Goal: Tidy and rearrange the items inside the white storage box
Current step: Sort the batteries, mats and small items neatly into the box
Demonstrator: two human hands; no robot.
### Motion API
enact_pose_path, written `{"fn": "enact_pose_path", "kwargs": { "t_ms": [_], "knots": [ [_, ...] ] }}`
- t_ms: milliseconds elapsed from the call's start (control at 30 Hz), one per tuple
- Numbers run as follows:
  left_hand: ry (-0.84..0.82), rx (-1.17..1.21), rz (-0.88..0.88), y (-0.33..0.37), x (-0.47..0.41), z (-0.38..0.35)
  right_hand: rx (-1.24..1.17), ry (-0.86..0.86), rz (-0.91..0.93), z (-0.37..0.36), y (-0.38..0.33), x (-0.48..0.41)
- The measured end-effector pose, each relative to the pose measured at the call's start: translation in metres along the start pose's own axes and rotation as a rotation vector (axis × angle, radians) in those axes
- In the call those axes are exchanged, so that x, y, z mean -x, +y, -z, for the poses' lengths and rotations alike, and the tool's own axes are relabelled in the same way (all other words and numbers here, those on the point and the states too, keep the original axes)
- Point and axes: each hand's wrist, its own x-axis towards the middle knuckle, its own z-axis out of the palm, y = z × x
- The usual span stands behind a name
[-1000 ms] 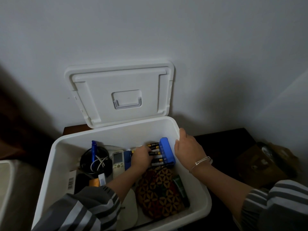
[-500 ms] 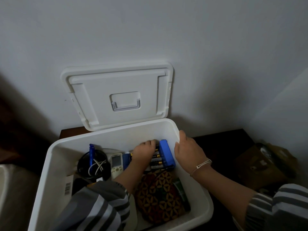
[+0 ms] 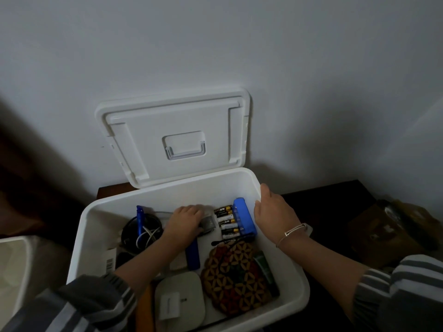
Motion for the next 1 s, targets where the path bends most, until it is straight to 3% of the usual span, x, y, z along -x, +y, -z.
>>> {"fn": "enact_pose_path", "kwargs": {
  "t_ms": [133,400,667,1000],
  "knots": [
    [-0.051,0.0,0.093,0.014,-0.001,-0.007,0.008,-0.009,-0.003,0.001,-0.001,0.001],
    [0.198,-0.026,0.029,0.038,-0.003,0.002,0.017,-0.002,-0.014,0.0,-0.001,-0.001],
    [0.132,0.045,0.018,0.033,0.004,0.011,0.009,-0.008,-0.007,-0.001,0.0,-0.002],
    [0.075,-0.261,-0.115,0.046,0.005,0.002,0.008,0.004,-0.004,-0.003,0.001,-0.002]
  ]
}}
